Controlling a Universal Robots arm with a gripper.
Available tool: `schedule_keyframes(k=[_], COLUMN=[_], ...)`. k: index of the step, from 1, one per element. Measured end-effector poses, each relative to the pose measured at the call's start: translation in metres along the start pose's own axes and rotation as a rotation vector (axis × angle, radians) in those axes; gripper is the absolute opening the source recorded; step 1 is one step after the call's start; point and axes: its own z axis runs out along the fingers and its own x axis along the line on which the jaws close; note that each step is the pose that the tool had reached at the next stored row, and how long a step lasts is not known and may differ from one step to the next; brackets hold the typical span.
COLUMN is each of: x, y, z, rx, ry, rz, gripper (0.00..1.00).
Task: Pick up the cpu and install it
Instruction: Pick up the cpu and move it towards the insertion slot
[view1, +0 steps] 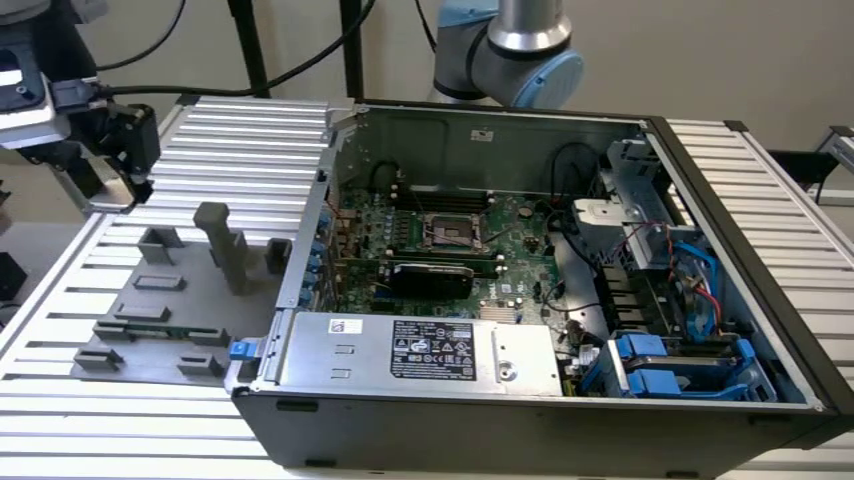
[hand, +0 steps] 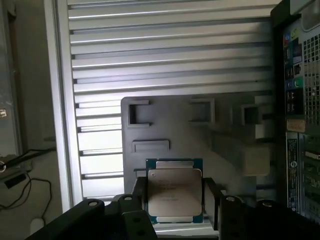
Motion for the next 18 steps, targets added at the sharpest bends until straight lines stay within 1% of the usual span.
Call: schedule_keyframes(k=[3, 5, 10, 18], x=[-0.011, -0.019, -0.037, -0.065], y=[0.0024, 0.0038, 0.0067, 0.0113], z=[-0.0087, -0.0120, -0.0157, -0.0208], rx=[0.0001, -0.0002, -0.0072, -0.0211], ry=[0.0002, 0.0003, 0.0009, 0.0019], rz=[0.000, 0.000, 0.000, 0.000], gripper=[0.55, 0.55, 0.55, 0.55])
